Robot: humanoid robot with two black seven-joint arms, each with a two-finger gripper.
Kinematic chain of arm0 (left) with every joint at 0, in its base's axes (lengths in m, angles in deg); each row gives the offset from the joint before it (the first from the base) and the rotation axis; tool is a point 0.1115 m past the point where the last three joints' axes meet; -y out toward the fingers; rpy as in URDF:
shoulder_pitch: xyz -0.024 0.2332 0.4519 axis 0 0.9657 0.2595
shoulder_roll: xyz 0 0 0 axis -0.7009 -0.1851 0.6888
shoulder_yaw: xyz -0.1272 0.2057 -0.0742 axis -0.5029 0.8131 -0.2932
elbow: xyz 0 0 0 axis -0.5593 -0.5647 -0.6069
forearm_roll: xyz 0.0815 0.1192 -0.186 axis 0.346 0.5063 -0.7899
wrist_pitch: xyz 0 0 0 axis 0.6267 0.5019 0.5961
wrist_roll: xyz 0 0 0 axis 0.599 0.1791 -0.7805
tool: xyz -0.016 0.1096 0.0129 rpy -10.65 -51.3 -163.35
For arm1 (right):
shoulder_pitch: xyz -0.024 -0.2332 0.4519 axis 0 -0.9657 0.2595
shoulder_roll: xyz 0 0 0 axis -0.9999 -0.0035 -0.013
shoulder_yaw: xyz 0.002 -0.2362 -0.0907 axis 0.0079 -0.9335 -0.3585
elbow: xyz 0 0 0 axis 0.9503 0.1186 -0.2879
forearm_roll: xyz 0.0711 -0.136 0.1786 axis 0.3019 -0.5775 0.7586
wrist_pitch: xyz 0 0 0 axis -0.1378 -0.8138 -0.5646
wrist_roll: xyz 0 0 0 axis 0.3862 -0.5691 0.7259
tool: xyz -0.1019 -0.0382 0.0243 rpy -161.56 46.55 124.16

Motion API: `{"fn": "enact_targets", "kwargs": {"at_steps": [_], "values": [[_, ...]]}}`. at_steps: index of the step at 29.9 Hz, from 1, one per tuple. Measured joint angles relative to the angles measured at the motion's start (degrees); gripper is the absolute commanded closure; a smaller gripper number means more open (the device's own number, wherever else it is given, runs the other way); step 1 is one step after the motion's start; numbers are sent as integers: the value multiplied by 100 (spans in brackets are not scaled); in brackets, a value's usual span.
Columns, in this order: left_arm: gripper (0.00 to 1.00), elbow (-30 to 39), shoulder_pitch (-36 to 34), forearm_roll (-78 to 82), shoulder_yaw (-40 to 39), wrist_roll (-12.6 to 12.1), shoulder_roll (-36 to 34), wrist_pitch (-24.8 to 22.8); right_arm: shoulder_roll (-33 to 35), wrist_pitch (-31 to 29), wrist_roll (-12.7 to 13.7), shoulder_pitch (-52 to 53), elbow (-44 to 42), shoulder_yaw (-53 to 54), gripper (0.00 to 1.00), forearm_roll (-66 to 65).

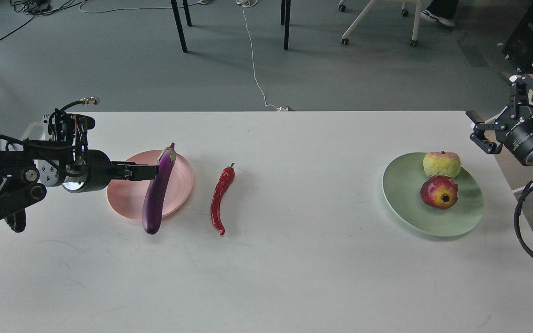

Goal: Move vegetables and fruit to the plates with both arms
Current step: 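Move the left gripper to the red chili pepper and grasp it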

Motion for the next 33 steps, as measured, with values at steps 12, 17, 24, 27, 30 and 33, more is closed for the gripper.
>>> {"fn": "enact_targets", "kwargs": {"at_steps": [12,17,24,27,30,33], "values": [[4,1230,-294,739,-231,-603,992,130,8,0,0,-10,14,-25,1,-27],[4,914,-250,1082,-165,-699,1784,129,52,0,0,-23,21,-26,1,-43],[5,-16,-214,1126,-72,-745,2312,124,78,0,0,-99,19,-11,1,-44],[5,-321,-215,1126,-44,-742,2434,123,79,0,0,-124,11,-3,1,-44],[5,-597,-222,1143,-40,-731,2572,124,79,0,0,-134,11,0,1,-44],[5,-810,-216,1224,-39,-715,2668,124,80,0,0,-139,11,0,1,-44]]}}
